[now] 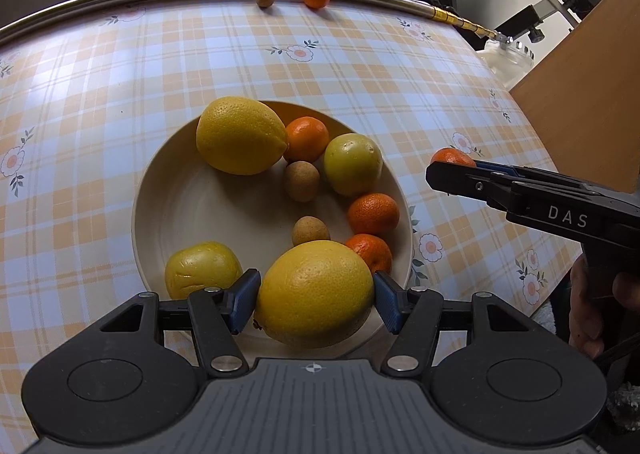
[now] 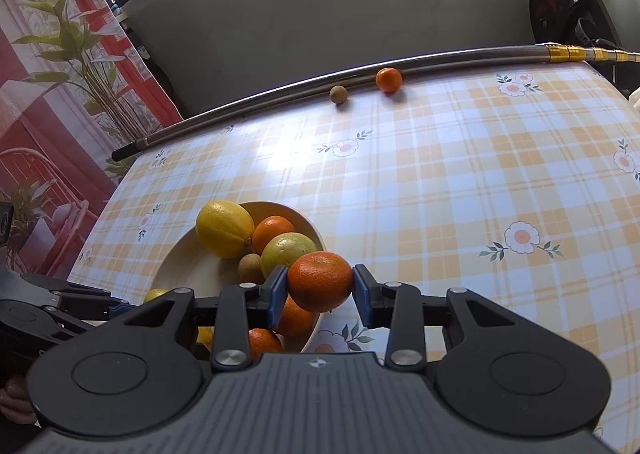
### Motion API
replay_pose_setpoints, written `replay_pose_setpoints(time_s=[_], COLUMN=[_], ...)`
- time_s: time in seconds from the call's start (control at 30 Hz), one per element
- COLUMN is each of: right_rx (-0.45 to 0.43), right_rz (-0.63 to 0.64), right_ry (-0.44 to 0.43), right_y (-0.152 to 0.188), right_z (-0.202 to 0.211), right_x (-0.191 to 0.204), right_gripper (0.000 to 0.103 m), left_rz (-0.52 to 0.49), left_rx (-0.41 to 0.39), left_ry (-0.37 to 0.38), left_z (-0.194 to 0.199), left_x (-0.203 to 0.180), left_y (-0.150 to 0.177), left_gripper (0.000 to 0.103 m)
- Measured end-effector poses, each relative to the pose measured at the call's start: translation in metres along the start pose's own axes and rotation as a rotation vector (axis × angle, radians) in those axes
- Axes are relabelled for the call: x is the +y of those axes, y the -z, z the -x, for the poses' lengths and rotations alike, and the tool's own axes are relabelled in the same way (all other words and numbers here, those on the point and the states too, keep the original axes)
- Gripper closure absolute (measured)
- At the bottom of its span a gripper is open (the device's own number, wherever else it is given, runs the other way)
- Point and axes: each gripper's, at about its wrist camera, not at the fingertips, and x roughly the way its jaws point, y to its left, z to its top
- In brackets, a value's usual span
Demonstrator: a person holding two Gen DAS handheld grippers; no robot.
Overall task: Organize fruits
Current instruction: 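Lower the grapefruit into the plate and open the left gripper, then lower the orange into the plate and open the right gripper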
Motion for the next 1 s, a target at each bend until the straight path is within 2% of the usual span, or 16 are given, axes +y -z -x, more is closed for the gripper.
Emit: replay_pose_setpoints(time_s=[0.43, 0.7, 0.9, 1.0], right_rx=[0.011, 0.015, 0.024, 0.029], right_rz=[-0.009, -0.008, -0.001, 0.017], right_ry=[0.003, 0.002, -0.004, -0.011], right_y=[0.002, 0.002, 0.001, 0.000], right_z=[-0.003, -0.004, -0.007, -0.009], right_x=[-0.003, -0.003, -0.001, 0.003], right_gripper=[0.065, 0.065, 0.065, 0.065], left_rz=[0.042, 0.065, 0.066, 0.071], left_rx=[0.063, 0.068, 0.005, -0.039], left_ry=[-0.003, 0.014, 0.049, 0.043], left_z=[-0.018, -0.018, 0.001, 0.013], left_x=[0.009, 0.013, 0.015, 0.016], left_y=[0.005, 0.005, -0.001, -0.005], left_gripper=[0.039, 0.039, 0.039, 0.039])
